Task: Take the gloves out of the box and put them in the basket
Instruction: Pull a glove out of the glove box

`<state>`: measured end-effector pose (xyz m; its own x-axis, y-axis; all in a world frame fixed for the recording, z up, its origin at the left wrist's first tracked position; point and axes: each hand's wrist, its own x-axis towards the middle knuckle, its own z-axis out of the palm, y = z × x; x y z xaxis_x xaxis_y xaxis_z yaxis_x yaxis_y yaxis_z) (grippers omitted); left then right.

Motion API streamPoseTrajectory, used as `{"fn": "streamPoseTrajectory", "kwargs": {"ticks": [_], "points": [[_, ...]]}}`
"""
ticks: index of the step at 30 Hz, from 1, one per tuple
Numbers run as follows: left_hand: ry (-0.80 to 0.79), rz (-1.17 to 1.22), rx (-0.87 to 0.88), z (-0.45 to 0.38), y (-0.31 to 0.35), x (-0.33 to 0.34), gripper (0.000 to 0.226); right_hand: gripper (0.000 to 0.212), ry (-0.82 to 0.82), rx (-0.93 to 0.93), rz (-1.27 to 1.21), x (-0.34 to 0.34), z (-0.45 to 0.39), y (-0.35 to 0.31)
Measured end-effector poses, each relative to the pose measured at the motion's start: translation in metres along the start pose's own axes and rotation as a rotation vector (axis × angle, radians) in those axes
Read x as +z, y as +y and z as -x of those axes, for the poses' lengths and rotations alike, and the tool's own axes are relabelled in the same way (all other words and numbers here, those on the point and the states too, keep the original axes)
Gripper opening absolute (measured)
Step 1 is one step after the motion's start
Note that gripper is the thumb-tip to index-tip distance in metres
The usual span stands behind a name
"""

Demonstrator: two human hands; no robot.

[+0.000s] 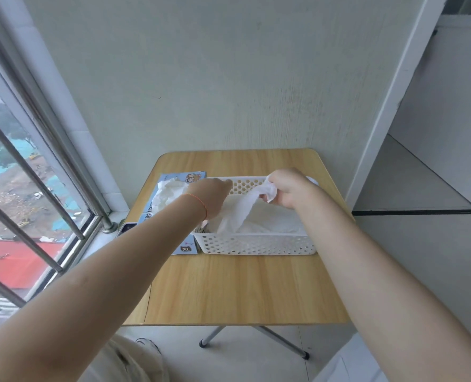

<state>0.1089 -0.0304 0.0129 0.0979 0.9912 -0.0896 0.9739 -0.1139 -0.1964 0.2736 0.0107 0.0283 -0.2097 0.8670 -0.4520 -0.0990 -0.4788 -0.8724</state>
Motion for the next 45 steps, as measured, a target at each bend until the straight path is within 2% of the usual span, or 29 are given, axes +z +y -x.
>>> {"fn": "streamPoseTrajectory", "kwargs": {"ticks": [2, 4, 7, 9, 12, 15, 17, 19, 23, 27, 29, 32, 34, 36, 39, 42, 45], "points": [[0.046, -0.137, 0.042, 0.001, 0.001, -0.004, 0.034, 0.022, 0.145, -0.022, 0.289, -0.014, -0.008, 0.001], [-0.038, -0.204, 0.053, 0.004, 0.004, -0.005, 0.039, 0.035, 0.233, -0.101, 0.686, -0.029, -0.011, 0.005], [-0.209, -0.155, 0.022, 0.002, 0.011, 0.0, 0.055, 0.034, 0.241, -0.129, 1.036, -0.033, -0.002, 0.01], [-0.255, -0.023, 0.004, 0.0, 0.016, 0.003, 0.049, 0.034, 0.27, -0.136, 1.202, -0.03, 0.002, 0.013], [-0.304, 0.072, -0.042, -0.001, 0.018, 0.005, 0.038, 0.037, 0.284, -0.165, 1.224, -0.03, -0.004, 0.017], [-0.329, 0.009, -0.036, 0.0, 0.015, 0.007, 0.041, 0.054, 0.332, -0.165, 1.283, -0.033, -0.007, 0.023], [-0.322, -0.031, -0.023, -0.002, 0.013, 0.01, 0.042, 0.061, 0.369, -0.228, 1.36, -0.036, -0.006, 0.025], [-0.274, -0.053, -0.014, -0.002, 0.013, 0.009, 0.038, 0.064, 0.375, -0.279, 1.457, -0.039, -0.005, 0.029], [-0.077, 0.023, -0.035, -0.002, 0.012, 0.002, 0.042, 0.067, 0.364, -0.277, 1.584, -0.04, -0.01, 0.034], [0.056, 0.208, 0.023, -0.002, 0.025, -0.002, 0.016, 0.08, 0.332, -0.279, 1.681, -0.042, -0.014, 0.039], [-0.043, 0.236, 0.034, 0.0, 0.033, -0.002, 0.019, 0.083, 0.308, -0.25, 1.685, -0.043, -0.015, 0.038], [-0.332, 0.313, -0.013, -0.001, 0.033, 0.004, 0.023, 0.086, 0.295, -0.212, 1.676, -0.043, -0.012, 0.035], [-0.379, 0.373, -0.027, -0.002, 0.026, 0.002, 0.024, 0.074, 0.335, -0.243, 1.681, -0.04, -0.012, 0.034], [-0.283, 0.392, -0.042, -0.002, 0.018, -0.006, 0.019, 0.051, 0.41, -0.324, 1.68, -0.033, -0.01, 0.031], [0.068, 0.525, -0.123, 0.004, -0.008, -0.017, 0.021, 0.037, 0.45, -0.472, 1.734, -0.009, -0.006, 0.019], [0.322, 0.568, -0.267, 0.018, -0.044, -0.021, 0.013, 0.027, 0.386, -0.653, 1.685, 0.028, -0.002, 0.012], [0.382, 0.505, -0.382, 0.031, -0.072, -0.016, 0.009, 0.013, 0.233, -0.741, 1.511, 0.067, -0.005, 0.016]]}}
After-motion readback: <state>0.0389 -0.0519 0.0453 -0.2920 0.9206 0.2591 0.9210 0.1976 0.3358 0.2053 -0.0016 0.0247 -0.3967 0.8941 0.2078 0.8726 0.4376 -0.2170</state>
